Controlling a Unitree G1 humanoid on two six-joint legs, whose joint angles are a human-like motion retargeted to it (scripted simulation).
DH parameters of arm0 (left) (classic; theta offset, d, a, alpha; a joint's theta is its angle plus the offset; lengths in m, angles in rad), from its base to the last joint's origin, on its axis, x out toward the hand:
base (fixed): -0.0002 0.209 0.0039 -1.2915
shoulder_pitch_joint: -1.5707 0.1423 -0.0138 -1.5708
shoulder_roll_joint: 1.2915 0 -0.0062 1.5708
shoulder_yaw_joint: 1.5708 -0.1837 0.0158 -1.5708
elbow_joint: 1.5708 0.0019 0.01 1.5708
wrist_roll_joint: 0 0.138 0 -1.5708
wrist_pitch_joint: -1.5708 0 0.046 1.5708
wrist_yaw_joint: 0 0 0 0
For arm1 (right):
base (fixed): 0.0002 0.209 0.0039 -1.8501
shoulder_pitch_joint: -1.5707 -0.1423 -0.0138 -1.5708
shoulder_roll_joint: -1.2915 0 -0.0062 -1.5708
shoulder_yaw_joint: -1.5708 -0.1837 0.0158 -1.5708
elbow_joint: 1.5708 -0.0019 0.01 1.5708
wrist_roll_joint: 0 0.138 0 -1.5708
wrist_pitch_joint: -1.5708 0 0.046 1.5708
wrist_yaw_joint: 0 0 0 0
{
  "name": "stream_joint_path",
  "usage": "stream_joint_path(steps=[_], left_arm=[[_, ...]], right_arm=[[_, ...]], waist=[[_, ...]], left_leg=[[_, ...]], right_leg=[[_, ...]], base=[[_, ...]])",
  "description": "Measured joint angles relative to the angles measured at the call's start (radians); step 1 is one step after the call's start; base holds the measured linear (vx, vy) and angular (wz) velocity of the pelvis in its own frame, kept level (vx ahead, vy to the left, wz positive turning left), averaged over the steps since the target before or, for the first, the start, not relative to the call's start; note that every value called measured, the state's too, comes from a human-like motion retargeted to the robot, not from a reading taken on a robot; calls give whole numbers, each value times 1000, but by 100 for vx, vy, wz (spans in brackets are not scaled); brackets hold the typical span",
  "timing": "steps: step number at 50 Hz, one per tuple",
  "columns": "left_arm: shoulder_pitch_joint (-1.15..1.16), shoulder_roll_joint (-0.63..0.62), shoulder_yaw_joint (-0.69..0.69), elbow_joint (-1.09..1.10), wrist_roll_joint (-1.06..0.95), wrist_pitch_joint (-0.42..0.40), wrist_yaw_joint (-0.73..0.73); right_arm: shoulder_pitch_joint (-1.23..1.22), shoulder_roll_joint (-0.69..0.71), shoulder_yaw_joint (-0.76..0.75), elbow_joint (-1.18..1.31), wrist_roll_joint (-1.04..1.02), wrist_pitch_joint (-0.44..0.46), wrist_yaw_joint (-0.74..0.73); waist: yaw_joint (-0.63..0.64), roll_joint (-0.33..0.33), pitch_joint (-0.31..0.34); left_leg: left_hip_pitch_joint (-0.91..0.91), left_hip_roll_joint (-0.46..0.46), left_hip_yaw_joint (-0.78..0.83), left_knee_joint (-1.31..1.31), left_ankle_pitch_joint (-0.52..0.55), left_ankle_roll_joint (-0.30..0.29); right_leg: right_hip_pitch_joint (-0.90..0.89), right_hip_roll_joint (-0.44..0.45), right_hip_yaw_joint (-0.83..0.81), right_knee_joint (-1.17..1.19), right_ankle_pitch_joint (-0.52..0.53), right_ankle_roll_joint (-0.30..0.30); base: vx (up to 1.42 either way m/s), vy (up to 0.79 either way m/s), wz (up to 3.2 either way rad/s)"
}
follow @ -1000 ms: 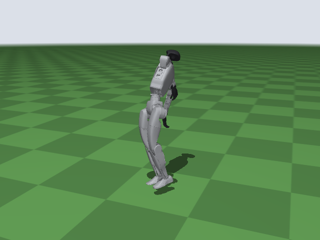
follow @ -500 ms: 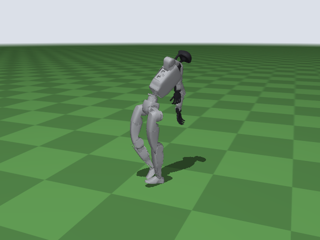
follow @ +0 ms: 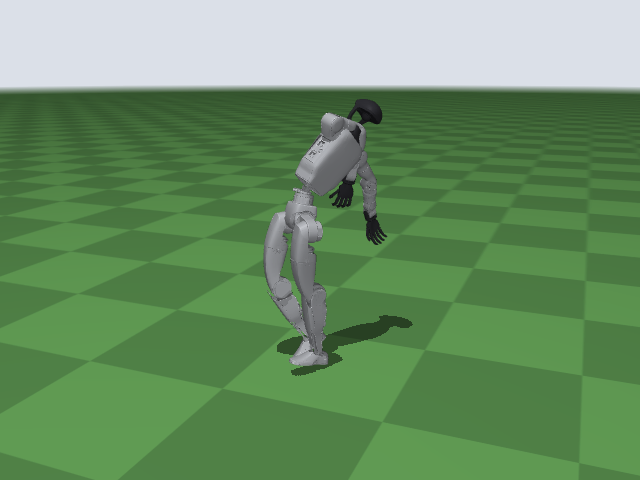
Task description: In place motions
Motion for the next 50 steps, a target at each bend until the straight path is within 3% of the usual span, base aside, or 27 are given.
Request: stream_joint_path(steps=[3,5,10,13,15,18,20,23,30,35,41,42,45,47,50], left_arm=[[0,0,0,126,-10,71,53],[0,0,0,209,-26,117,92],[0,0,0,371,-91,186,178],[0,0,0,454,-138,188,217],[0,0,0,524,-176,186,237],[0,0,0,618,-191,188,271],[0,0,0,673,-183,193,305],[0,0,0,723,-149,198,323],[0,0,0,751,-127,215,328],[0,0,0,732,-166,210,339],[0,0,0,652,-197,182,321],[0,0,0,633,-197,177,316],[0,0,0,571,-190,163,297],[0,0,0,526,-179,153,295],[0,0,0,468,-149,150,289]], right_arm=[[24,0,0,-71,-1,-13,14],[37,0,0,-102,6,-11,16],[93,0,5,-152,52,21,20],[107,0,41,-230,74,26,1],[106,0,89,-297,76,31,-17],[78,0,129,-395,115,38,-23],[60,0,153,-470,175,27,-29],[41,0,179,-580,258,3,-27],[3,0,153,-776,349,-26,-37],[4,0,167,-829,354,-10,-42],[67,0,170,-773,401,41,-12],[82,0,167,-756,411,49,-3],[127,0,155,-670,412,75,25],[145,0,146,-601,384,89,39],[154,0,139,-459,287,114,46]], waist=[[27,5,2],[50,4,7],[144,9,46],[162,6,81],[174,2,96],[193,-11,94],[210,-17,79],[287,-20,49],[395,-17,90],[397,-10,85],[318,3,94],[299,6,95],[236,15,91],[192,18,88],[131,12,61]], left_leg=[[5,-7,3,-2,-6,-4],[19,-14,7,0,-14,-10],[44,19,81,22,-41,-40],[21,34,110,93,-29,-46],[-18,42,138,194,35,-47],[-170,53,151,466,255,-52],[-319,52,172,678,353,19],[-519,56,237,945,256,27],[-789,33,216,1213,161,16],[-708,45,185,1128,153,21],[-377,-17,69,669,162,2],[-313,-23,45,565,138,-6],[-102,-36,-9,273,-93,-22],[-32,-39,-46,169,-96,34],[3,-27,-90,85,-25,11]], right_leg=[[113,-7,-21,-212,-194,10],[168,-14,-38,-324,-237,-16],[232,-23,-62,-472,-135,15],[235,-10,-6,-498,-115,-10],[247,-23,11,-506,-109,-15],[261,-99,13,-524,-104,0],[263,-151,-9,-539,-94,13],[242,-198,-39,-555,-77,1],[178,-204,-30,-538,-79,-21],[159,-182,-36,-515,-99,-29],[186,-105,-62,-485,-139,-36],[193,-86,-65,-481,-148,-38],[228,-32,-74,-467,-177,-40],[259,4,-87,-467,-191,-39],[297,7,-130,-463,-211,-36]], base=[[-8,-3,-32],[2,-8,-31],[-9,-16,-60],[-27,-12,-39],[-23,-4,-44],[-41,-5,20],[-33,-14,59],[-15,-10,9],[-7,4,12],[15,4,24],[20,-1,21],[29,2,14],[33,-1,18],[46,6,51],[8,4,73]])
